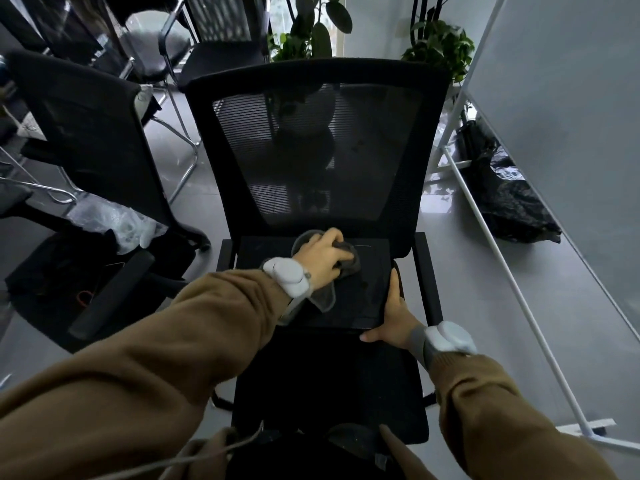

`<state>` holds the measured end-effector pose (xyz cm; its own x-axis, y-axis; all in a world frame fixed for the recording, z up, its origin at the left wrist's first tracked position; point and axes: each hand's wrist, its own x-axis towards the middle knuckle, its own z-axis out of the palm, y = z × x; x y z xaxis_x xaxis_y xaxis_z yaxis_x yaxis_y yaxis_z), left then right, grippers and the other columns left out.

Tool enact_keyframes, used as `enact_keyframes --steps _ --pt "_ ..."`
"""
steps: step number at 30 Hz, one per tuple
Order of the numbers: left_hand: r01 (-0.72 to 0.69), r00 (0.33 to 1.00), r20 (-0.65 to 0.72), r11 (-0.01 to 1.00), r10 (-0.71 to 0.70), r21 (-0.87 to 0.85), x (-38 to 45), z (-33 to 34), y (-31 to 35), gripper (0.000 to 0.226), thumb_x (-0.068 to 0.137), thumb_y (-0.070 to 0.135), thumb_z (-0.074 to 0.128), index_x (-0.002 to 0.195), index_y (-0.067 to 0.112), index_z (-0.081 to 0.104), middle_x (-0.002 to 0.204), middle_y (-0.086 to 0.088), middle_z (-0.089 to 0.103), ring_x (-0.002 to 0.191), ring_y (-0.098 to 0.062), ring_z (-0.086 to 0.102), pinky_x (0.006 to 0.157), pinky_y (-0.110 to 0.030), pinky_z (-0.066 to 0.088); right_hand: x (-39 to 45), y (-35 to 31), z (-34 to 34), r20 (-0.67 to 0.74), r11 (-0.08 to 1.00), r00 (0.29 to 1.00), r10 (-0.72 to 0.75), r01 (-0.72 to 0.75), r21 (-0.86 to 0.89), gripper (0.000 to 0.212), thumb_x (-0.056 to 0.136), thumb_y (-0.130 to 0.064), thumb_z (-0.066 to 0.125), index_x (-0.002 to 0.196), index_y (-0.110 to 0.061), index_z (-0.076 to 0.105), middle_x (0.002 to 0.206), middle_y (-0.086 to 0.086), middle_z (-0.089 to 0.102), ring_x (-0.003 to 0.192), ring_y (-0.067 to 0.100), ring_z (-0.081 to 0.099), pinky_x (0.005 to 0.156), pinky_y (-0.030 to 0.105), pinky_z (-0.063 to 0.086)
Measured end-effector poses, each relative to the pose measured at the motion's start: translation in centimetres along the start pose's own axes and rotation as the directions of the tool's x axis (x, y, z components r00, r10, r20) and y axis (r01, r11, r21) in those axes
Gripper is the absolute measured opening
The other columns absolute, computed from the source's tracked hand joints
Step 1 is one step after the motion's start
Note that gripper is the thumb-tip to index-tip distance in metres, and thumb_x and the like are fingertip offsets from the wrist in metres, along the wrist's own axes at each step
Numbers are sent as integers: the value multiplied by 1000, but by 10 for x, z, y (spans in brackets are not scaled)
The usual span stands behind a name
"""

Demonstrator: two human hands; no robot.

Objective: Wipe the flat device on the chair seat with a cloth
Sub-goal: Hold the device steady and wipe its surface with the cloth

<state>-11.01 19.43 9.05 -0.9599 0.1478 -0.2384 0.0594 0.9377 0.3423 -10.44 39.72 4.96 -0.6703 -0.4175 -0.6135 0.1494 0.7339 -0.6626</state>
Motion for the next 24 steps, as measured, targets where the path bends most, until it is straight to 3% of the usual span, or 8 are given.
enact_keyframes --steps 6,12,18,24 --pt "146 985 -96 988 -140 57 31 -19 -3 27 89 15 53 114 19 60 130 -11 35 103 -39 42 84 -48 49 1 -1 -2 8 999 1000 28 -28 -35 145 61 -11 85 137 -30 -38 153 16 20 140 32 27 114 50 28" --pt "229 967 -115 973 -225 21 43 -20 2 30 89 16 52 118 21 58 131 -11 35 108 -40 40 84 -47 49 0 -1 -4 23 999 999 29 -28 -46 144 63 -13 84 136 -31 -38 153 17 19 140 33 27 114 50 28" --pt "165 982 -100 986 -163 10 28 -11 1 36 86 21 55 122 26 55 130 -10 34 106 -37 41 82 -46 50 1 -1 -4 23 998 999 29 -28 -49 146 61 -14 85 135 -33 -39 153 17 19 140 33 25 114 51 26" --pt "78 995 -64 997 -76 24 -3 3 2 35 85 22 57 120 25 57 135 -7 33 113 -36 39 93 -51 44 0 -3 -5 23 999 999 25 -24 -26 147 60 -11 86 136 -31 -38 153 15 18 141 32 24 115 48 25"
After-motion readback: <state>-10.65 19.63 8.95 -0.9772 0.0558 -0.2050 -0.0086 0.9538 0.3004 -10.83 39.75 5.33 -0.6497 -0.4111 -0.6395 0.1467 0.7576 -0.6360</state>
